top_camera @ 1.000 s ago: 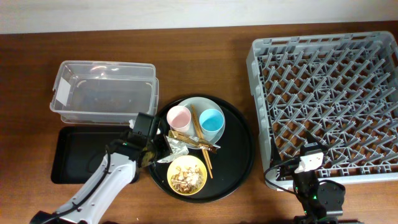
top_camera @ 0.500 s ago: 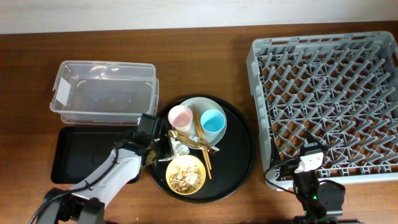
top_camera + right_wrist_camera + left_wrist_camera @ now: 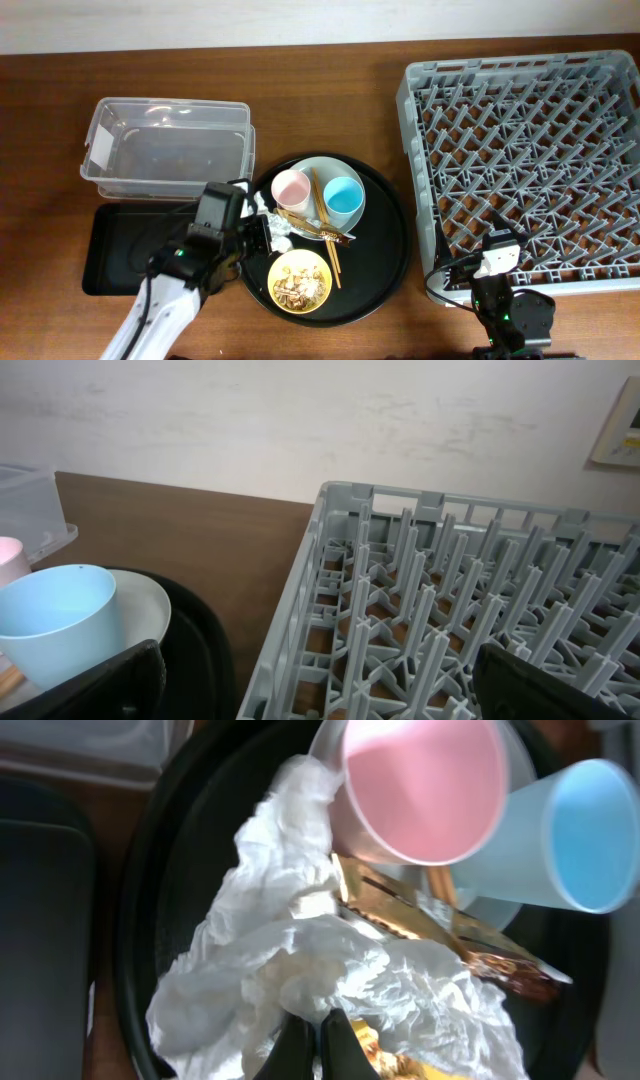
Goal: Sort waste into correct bins and load items into the dishwasher rack
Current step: 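Grasp the tissue with the left gripper and drop it in the clear bin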
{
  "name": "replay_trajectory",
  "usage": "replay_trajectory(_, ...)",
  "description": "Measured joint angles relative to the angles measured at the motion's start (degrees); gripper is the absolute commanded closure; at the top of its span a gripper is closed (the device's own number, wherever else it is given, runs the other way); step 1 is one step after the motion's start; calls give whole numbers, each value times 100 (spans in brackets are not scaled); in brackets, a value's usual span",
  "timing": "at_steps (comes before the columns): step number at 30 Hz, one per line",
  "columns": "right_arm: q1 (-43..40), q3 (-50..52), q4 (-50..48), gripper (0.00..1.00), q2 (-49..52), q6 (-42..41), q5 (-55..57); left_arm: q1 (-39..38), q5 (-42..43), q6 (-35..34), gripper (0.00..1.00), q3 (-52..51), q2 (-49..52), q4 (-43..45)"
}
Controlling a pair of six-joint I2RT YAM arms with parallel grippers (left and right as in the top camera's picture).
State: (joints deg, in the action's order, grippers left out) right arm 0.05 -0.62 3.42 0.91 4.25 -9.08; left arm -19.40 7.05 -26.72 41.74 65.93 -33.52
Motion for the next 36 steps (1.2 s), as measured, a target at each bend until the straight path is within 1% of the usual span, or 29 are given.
replay_trajectory(2, 0, 0, 0, 1, 0, 0, 0, 0, -4, 0, 100, 0, -254, -28)
replay_trajectory(6, 0, 0, 0, 1, 0, 4, -2, 2, -201, 111, 100, 103, -273, -17)
replay_trajectory(7, 0, 0, 0, 1, 0, 2, 0, 2, -267, 184, 100, 260, -269, -39)
replay_trajectory(8, 0, 0, 0, 1, 0, 0, 0, 2, -337, 334, 100, 715, -267, 4)
replay_trajectory(10, 0, 0, 0, 1, 0, 0, 0, 2, -459, 463, 100, 1305, -267, 22)
replay_trajectory(12, 0, 0, 0, 1, 0, -2, -2, 9, -813, 553, 100, 1974, -295, 107)
replay_trajectory(14, 0, 0, 0, 1, 0, -2, 0, 116, -1117, 608, 100, 2107, -315, 317)
replay_trajectory(16, 0, 0, 0, 1, 0, 0, 0, 446, -1493, 621, 100, 2109, -195, 496)
replay_trajectory(18, 0, 0, 0, 1, 0, 2, 0, 785, -1764, 625, 100, 2109, 271, 949)
replay_trajectory(19, 0, 0, 0, 1, 0, 2, 0, 953, -1829, 634, 100, 2124, 708, 1322)
replay_trajectory(22, 0, 0, 0, 1, 0, 2, -2, 1394, -1805, 691, 100, 2140, 1928, 2061)
replay_trajectory(23, 0, 0, 0, 1, 0, 0, -2, 1545, -1757, 732, 100, 2138, 2288, 2153)
replay_trajectory(25, 0, 0, 0, 1, 0, 2, -2, 1740, -1672, 772, 100, 2138, 2671, 2374)
replay_trajectory(30, 0, 0, 0, 1, 0, 0, 0, 2277, -1388, 837, 100, 2138, 3300, 2538)
replay_trajectory(31, 0, 0, 0, 1, 0, 0, 0, 2302, -1364, 857, 91, 2138, 3338, 2544)
replay_trajectory(32, 0, 0, 0, 1, 0, 2, -2, 2306, -1318, 876, 67, 2138, 3379, 2555)
replay_trajectory(33, 0, 0, 0, 1, 0, 0, 0, 2306, -1296, 931, 47, 2138, 3407, 2566)
replay_trajectory(34, 0, 0, 0, 1, 0, 2, 0, 2302, -1274, 916, 38, 2138, 3421, 2618)
replay_trajectory(36, 0, 0, 0, 1, 0, 0, -2, 2302, -1259, 925, 31, 2146, 3421, 2693)
